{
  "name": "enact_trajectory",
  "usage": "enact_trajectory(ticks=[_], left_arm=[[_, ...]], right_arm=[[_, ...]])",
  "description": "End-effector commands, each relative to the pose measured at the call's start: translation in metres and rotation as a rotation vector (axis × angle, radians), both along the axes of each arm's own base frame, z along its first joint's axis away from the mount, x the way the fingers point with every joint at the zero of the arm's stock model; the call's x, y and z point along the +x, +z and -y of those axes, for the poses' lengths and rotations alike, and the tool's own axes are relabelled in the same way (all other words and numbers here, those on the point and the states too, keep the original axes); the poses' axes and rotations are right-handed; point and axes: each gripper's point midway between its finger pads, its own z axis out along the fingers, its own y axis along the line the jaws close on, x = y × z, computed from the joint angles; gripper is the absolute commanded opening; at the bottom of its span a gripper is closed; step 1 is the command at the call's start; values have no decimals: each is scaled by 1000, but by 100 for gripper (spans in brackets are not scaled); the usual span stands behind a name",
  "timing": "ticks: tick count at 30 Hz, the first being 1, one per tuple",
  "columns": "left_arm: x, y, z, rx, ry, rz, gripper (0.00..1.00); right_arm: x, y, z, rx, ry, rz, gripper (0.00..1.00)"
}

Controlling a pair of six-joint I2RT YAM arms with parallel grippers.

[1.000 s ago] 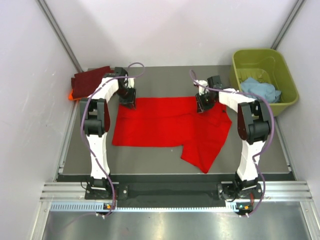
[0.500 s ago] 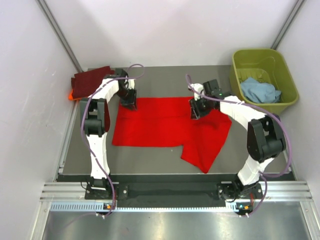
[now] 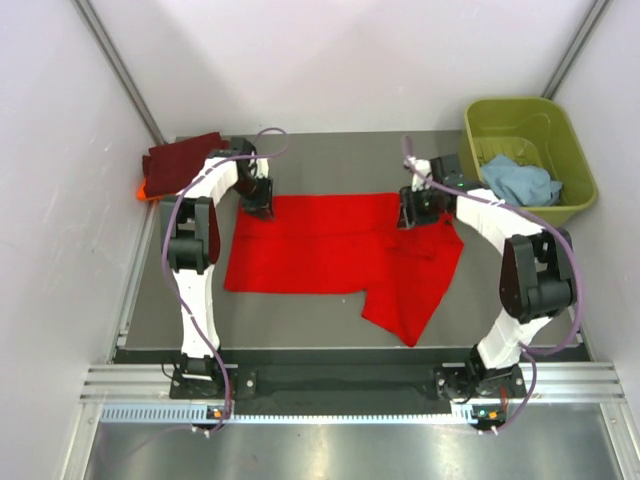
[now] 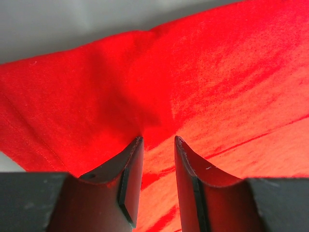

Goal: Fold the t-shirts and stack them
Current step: Fold the tshirt

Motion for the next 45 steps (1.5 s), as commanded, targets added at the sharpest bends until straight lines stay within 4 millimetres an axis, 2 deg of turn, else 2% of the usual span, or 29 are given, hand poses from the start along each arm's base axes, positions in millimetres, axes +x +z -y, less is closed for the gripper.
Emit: enact_trajectory(ticks=[1,5,7,8,9,12,16,19,22,24,25,26,28,29,30,32,34,35,36,38,39,41,45], left_arm=[[14,10,-2,17,19,53,37],[14,3,-9,54,28,39,37],[12,-2,-10,65,29,27,37],[12,-3,-11,69,32,25,37],[12,-5,-12,75,32,22,37],[15,-10,-16,98,33,19,37],[21,-19,-24,149,22,14,37],[27,-26,-28,177,24,8,37],[34,-28,-30,188,28,17,37],[34,-33,-30,189,27,7,38],[35,-33,-29,187,27,8,37],[34,-34,-30,187,27,5,38],[34,-40,-30,190,26,-6,38],[34,-42,-30,192,26,-7,38],[37,-43,-30,191,27,-4,38],[42,-43,-29,190,27,5,38],[50,-45,-29,192,-1,24,38],[52,-53,-29,193,-2,17,38],[61,-48,-28,193,-2,42,38],[66,-56,-29,202,-13,49,38],[75,-50,-29,201,-10,75,38],[80,-58,-30,212,-16,79,39],[95,-59,-29,208,-19,117,39]], right_arm=[[50,18,16,78,-136,65,45],[71,11,31,104,-199,40,47],[78,1,37,108,-226,15,53],[84,3,41,113,-238,21,56],[86,1,41,119,-247,11,60],[88,-12,44,126,-264,-33,63],[82,-42,51,152,-321,-138,64],[85,-55,58,163,-362,-171,64],[101,-55,62,176,-382,-160,64],[118,-45,65,187,-389,-124,64],[124,-51,67,183,-395,-128,64],[134,-44,67,192,-395,-101,64],[142,-49,66,201,-399,-106,64],[150,-45,65,207,-397,-88,64],[152,-51,64,208,-401,-97,64],[160,-48,60,221,-394,-83,64],[165,-53,59,223,-395,-81,64],[170,-52,59,229,-397,-73,64],[172,-56,58,231,-397,-79,64],[179,-50,57,238,-396,-62,64],[180,-53,56,239,-395,-64,64],[186,-50,55,244,-396,-53,64],[193,-46,53,257,-391,-32,64]])
